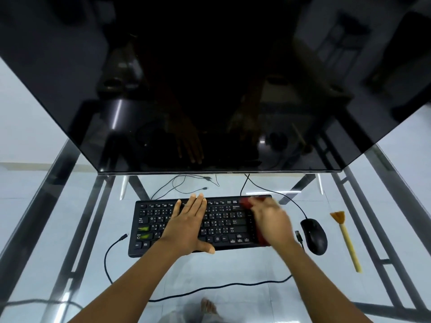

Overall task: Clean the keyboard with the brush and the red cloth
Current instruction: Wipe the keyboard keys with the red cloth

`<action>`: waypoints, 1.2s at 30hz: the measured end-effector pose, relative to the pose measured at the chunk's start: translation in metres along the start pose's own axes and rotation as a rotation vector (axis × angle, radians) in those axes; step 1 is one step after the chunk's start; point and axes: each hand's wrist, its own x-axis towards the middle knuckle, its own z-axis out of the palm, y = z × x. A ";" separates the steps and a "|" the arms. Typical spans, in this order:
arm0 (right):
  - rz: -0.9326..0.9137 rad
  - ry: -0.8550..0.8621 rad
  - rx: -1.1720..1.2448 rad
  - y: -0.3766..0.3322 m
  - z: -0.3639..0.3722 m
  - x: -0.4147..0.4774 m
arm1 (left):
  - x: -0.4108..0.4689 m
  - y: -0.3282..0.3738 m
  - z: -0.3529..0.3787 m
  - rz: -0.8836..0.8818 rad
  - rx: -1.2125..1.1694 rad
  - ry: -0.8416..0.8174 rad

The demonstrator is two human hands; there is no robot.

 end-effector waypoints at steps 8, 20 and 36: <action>-0.205 -0.153 0.100 -0.057 0.023 0.003 | -0.004 -0.012 0.001 0.016 -0.005 0.035; -0.439 -0.340 0.098 -0.081 0.011 -0.002 | -0.035 -0.063 0.003 -0.121 0.026 0.109; -0.490 -0.361 0.069 -0.113 0.020 -0.035 | -0.043 -0.065 -0.003 -0.168 0.055 0.046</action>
